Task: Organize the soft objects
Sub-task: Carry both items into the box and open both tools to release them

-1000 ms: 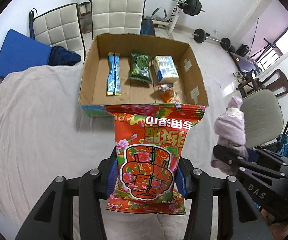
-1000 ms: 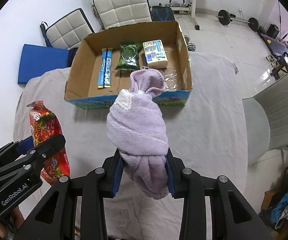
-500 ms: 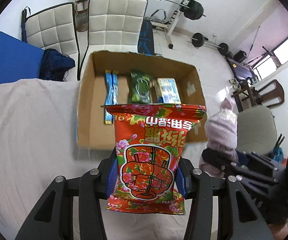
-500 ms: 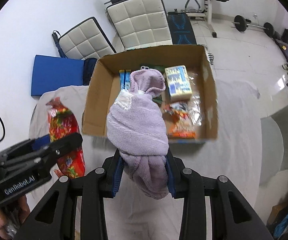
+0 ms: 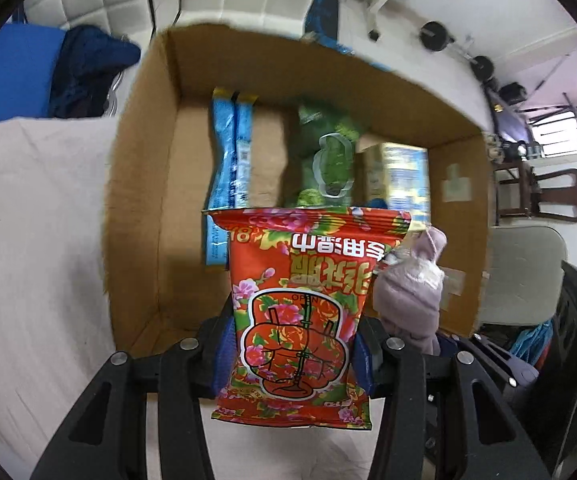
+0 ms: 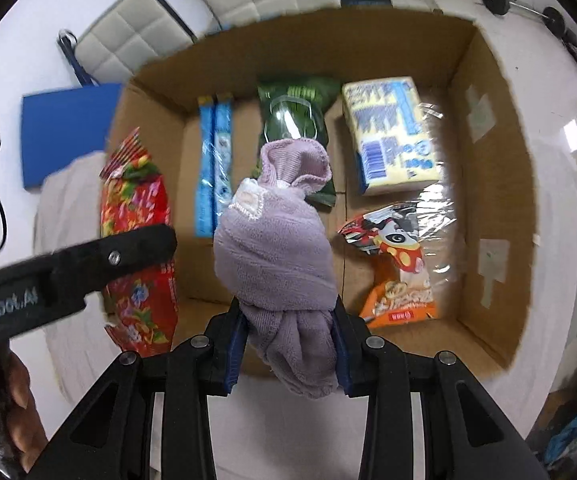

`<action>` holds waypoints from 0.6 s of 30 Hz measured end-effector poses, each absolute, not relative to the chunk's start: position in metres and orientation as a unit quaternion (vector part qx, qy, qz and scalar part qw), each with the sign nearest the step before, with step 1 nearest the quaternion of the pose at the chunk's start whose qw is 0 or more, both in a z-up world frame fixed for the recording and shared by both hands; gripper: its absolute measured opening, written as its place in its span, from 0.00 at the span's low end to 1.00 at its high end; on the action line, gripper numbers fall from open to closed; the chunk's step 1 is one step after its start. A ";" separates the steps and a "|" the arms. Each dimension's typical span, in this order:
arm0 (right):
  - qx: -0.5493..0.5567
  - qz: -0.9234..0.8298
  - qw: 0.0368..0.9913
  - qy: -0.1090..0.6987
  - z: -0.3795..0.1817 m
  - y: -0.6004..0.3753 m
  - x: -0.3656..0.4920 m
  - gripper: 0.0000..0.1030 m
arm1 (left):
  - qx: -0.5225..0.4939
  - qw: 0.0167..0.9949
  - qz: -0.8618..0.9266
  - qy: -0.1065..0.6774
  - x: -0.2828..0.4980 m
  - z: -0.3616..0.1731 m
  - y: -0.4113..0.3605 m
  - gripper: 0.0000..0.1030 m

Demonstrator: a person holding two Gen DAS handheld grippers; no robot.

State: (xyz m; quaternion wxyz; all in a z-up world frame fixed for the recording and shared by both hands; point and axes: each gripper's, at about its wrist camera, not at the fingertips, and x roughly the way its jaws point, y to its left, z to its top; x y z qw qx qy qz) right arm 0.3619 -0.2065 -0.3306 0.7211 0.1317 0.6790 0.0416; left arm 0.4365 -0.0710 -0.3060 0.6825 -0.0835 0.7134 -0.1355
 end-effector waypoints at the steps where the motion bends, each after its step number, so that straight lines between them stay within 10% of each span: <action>1: 0.132 0.039 0.718 0.682 -0.339 -0.206 0.365 0.38 | -0.086 0.676 -0.136 0.720 0.439 -0.315 -0.072 0.44; 18: 0.111 0.035 0.697 0.707 -0.390 -0.192 0.382 0.52 | -0.034 0.648 -0.124 0.751 0.432 -0.360 -0.083 0.44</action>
